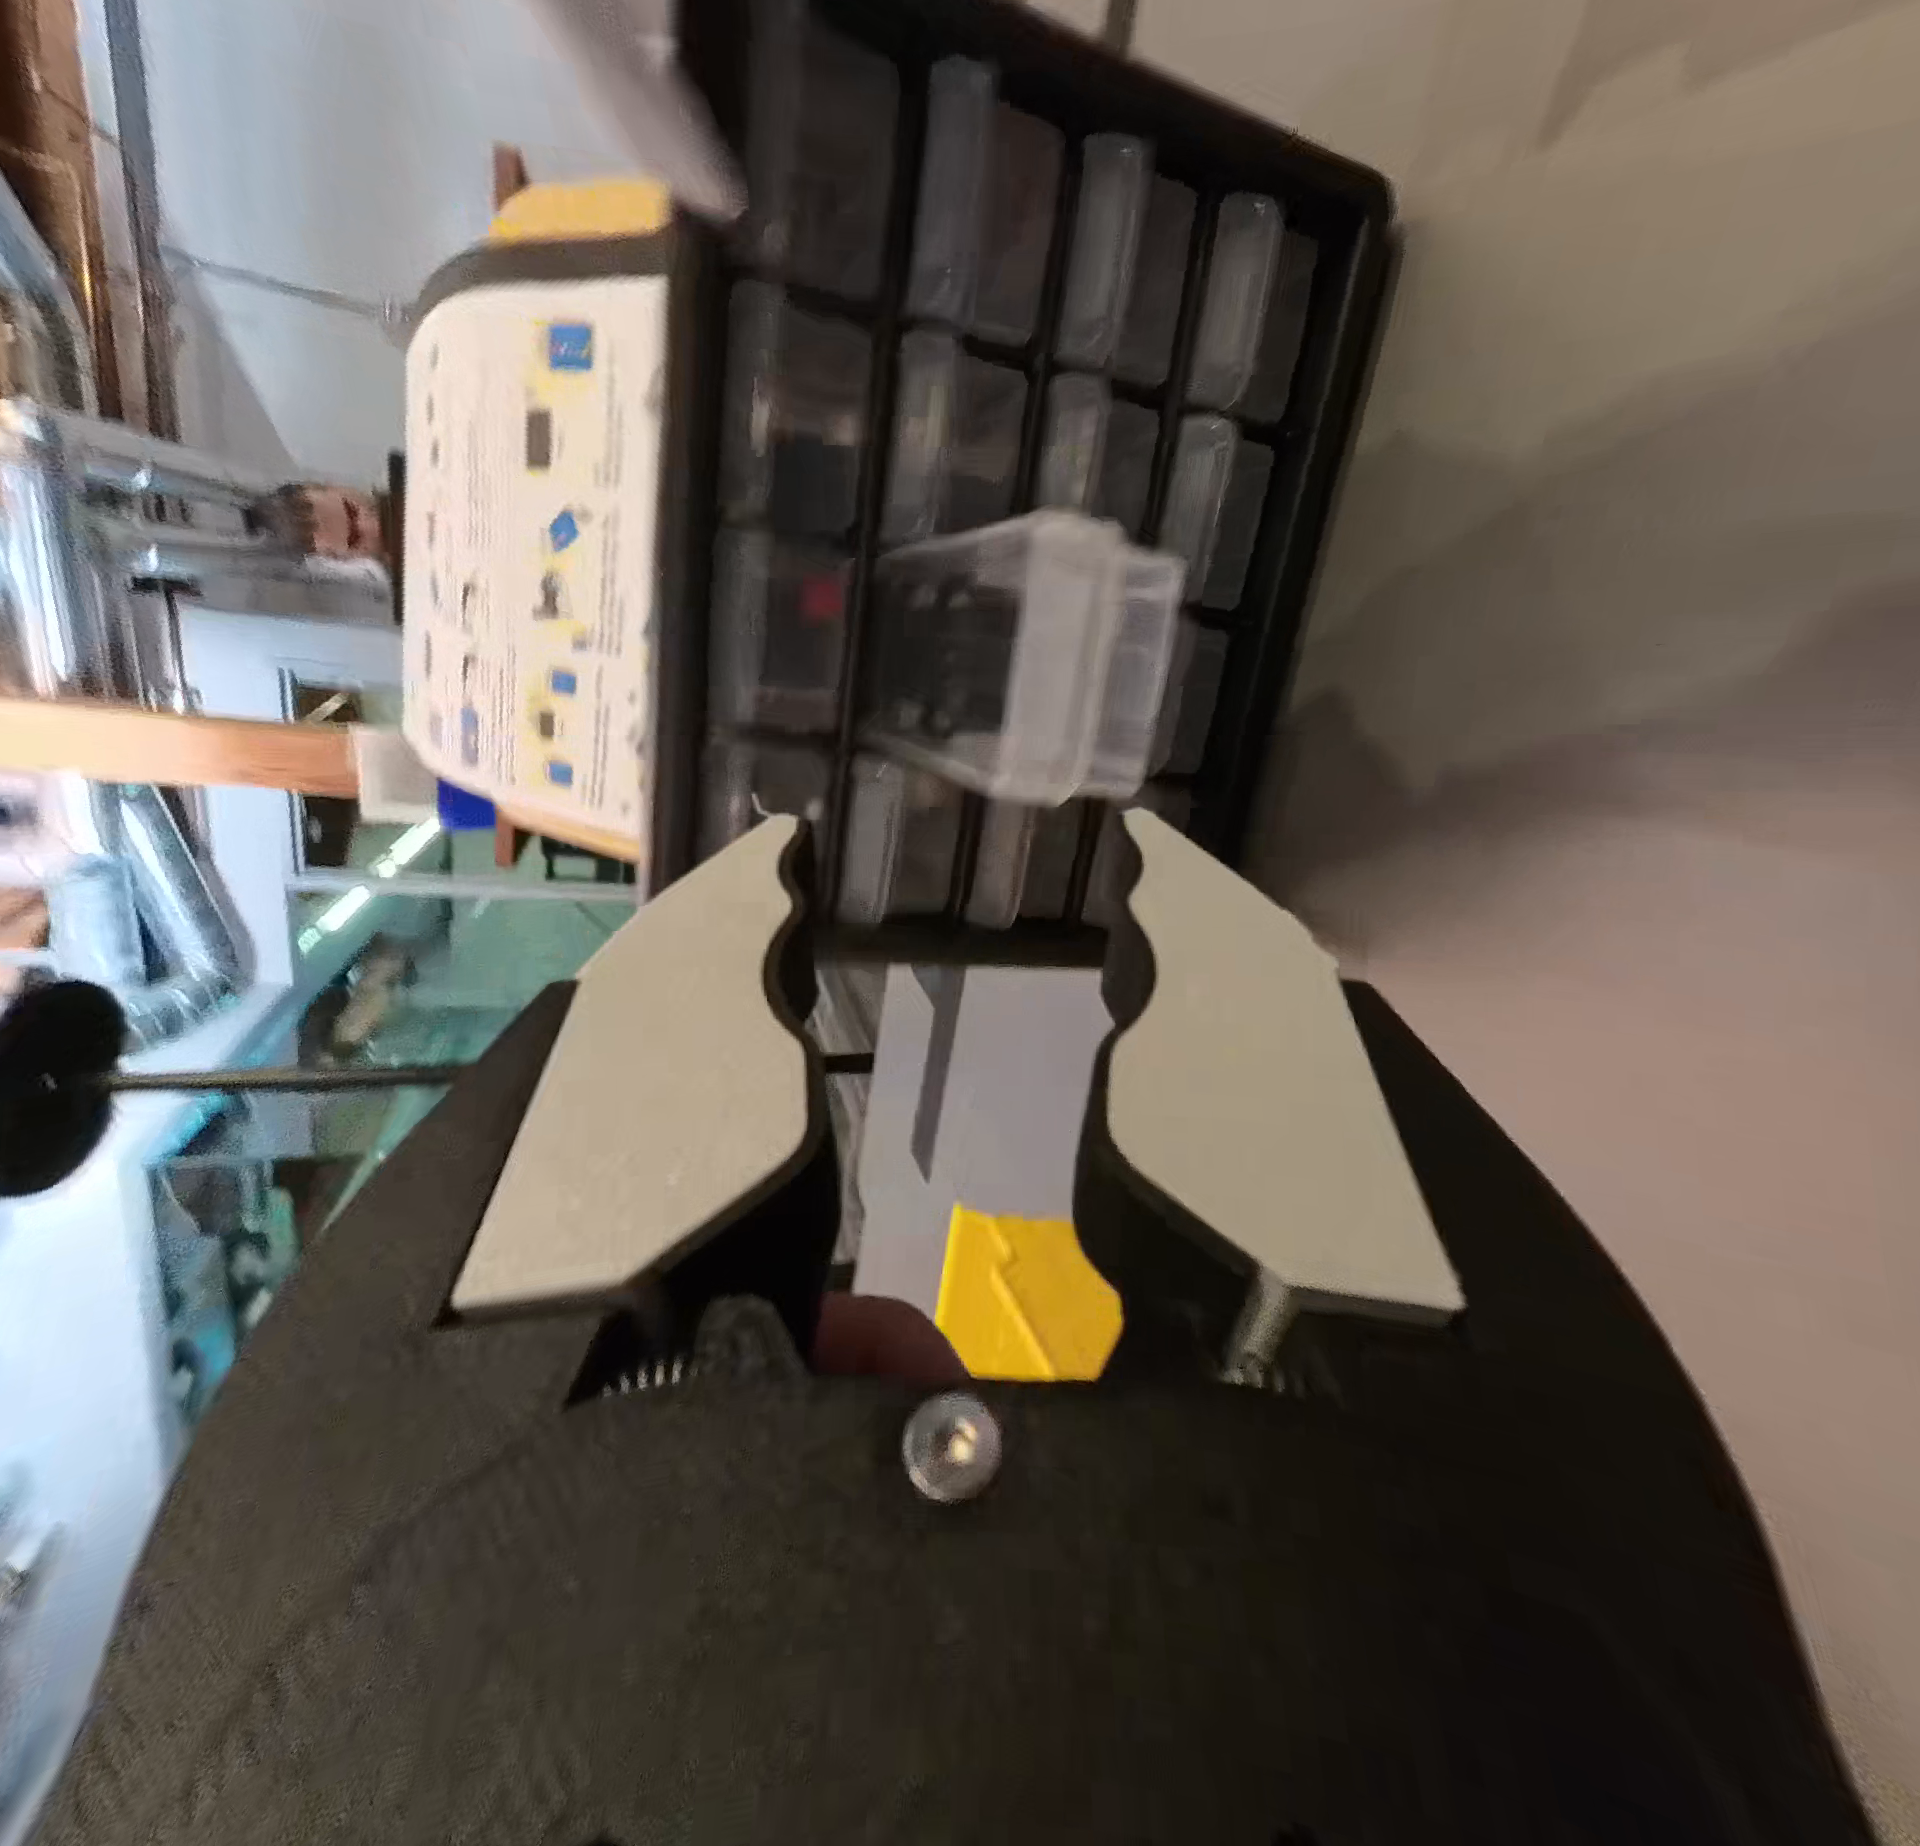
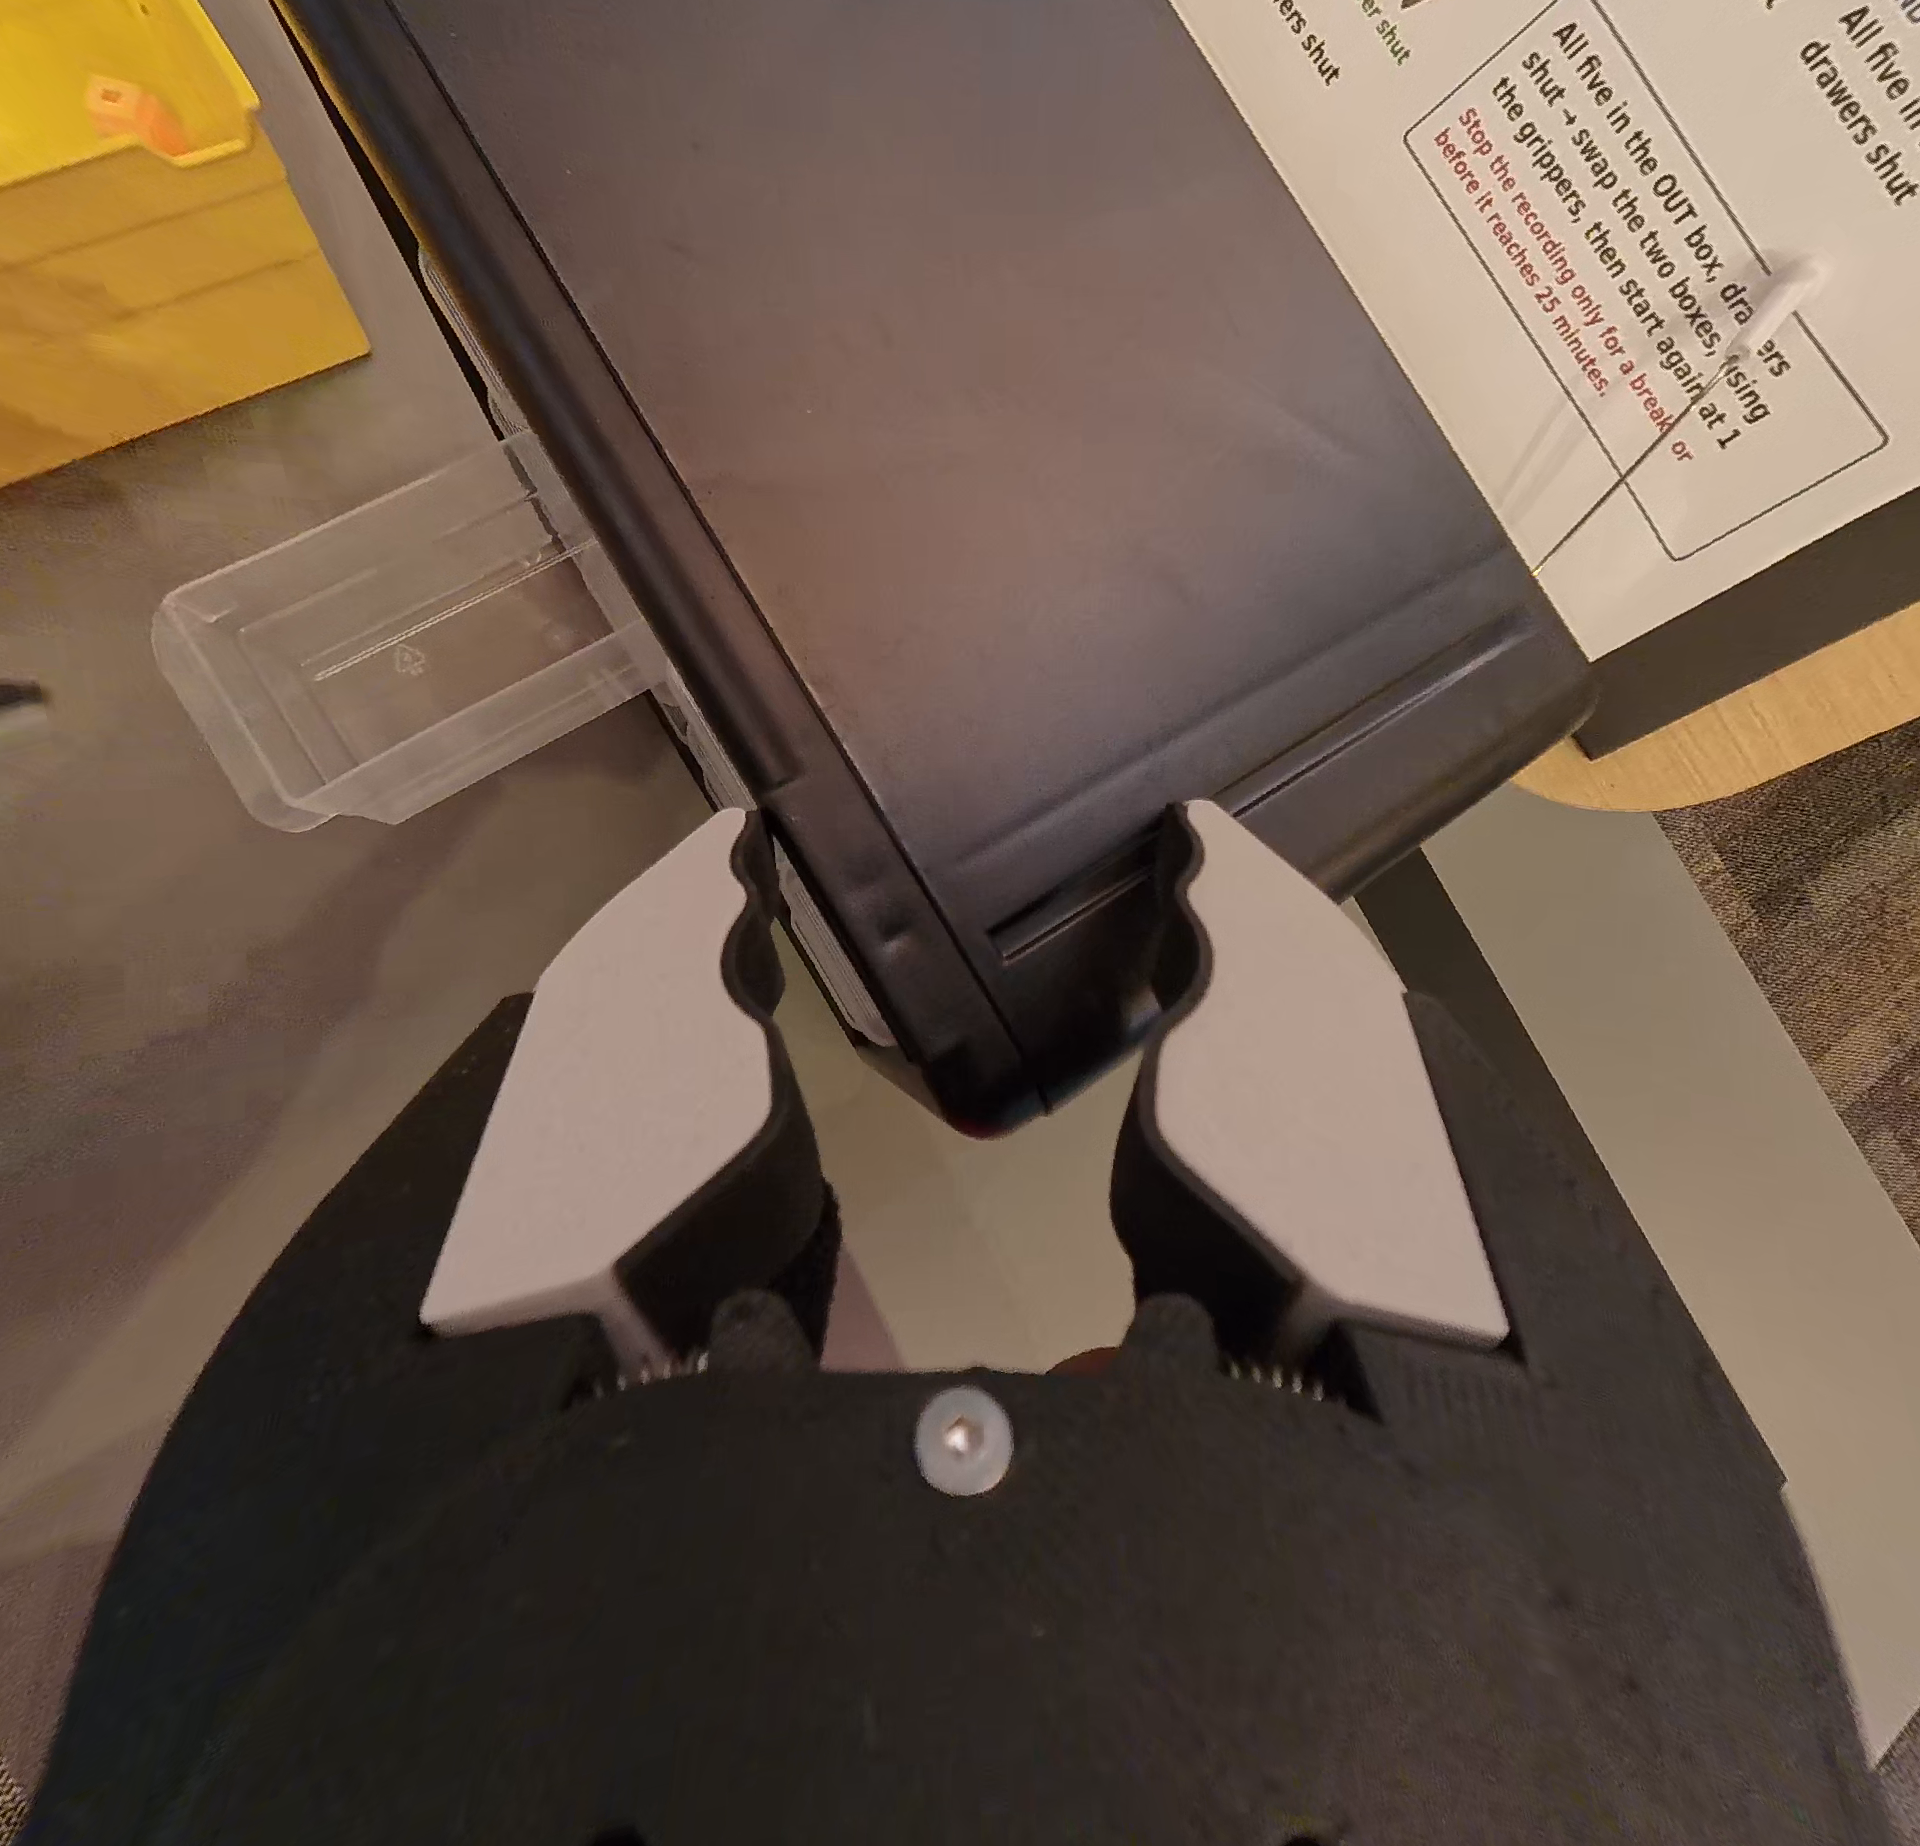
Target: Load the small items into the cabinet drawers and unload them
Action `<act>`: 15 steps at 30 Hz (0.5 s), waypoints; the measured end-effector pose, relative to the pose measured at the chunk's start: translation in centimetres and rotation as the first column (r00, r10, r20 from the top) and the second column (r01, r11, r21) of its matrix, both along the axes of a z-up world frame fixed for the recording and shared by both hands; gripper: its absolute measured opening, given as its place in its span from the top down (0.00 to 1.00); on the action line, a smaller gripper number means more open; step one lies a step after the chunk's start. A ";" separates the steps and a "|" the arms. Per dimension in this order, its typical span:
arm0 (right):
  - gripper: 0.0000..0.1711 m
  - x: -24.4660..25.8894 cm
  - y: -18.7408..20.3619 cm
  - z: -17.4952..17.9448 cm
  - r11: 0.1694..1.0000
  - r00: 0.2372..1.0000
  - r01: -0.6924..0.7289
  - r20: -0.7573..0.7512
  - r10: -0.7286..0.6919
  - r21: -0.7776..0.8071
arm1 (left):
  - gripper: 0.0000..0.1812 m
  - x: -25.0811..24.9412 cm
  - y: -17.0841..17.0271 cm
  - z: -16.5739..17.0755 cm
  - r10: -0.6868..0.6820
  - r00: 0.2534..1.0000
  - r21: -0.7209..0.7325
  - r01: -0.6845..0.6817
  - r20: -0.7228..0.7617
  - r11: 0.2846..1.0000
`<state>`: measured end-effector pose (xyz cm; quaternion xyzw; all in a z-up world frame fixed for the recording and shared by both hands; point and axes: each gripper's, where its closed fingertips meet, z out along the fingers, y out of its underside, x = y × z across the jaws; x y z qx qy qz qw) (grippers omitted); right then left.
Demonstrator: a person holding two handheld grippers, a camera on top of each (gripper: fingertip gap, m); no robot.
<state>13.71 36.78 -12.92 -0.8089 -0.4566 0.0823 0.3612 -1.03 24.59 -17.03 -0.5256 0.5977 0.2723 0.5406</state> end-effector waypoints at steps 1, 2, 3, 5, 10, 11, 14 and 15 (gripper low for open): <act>0.58 0.0 0.0 0.0 1.000 1.000 -0.001 -0.001 0.001 0.001 | 0.72 -1.6 0.1 1.0 0.030 0.999 -0.016 -0.030 0.037 0.999; 0.58 0.0 0.0 0.0 1.000 1.000 -0.002 -0.002 0.002 0.002 | 0.73 -3.7 0.4 1.7 0.072 0.995 -0.050 -0.069 0.070 0.996; 0.58 0.0 0.0 0.0 1.000 1.000 -0.002 -0.002 0.002 0.002 | 0.74 -6.1 0.9 2.3 0.125 0.987 -0.096 -0.115 0.104 0.989; 0.58 0.0 0.0 0.0 1.000 1.000 -0.002 -0.002 0.002 0.002 | 0.74 -11.4 2.2 1.9 0.251 0.955 -0.236 -0.211 0.156 0.949; 0.58 0.0 0.0 0.0 1.000 1.000 0.000 0.002 0.000 -0.001 | 0.72 -22.3 3.7 -4.9 0.565 0.816 -0.642 -0.368 0.125 0.673; 0.58 0.0 0.0 0.0 1.000 1.000 0.000 0.003 0.000 -0.001 | 0.72 -23.5 4.3 -5.8 0.576 0.807 -0.649 -0.371 0.129 0.664; 0.58 0.0 0.0 0.0 1.000 1.000 0.002 0.006 -0.002 -0.005 | 0.72 -25.3 4.5 -9.8 0.622 0.781 -0.732 -0.391 0.058 0.558; 0.58 0.0 0.0 0.0 1.000 1.000 0.002 0.007 -0.002 -0.006 | 0.72 -25.9 4.9 -10.9 0.637 0.770 -0.732 -0.412 0.038 0.542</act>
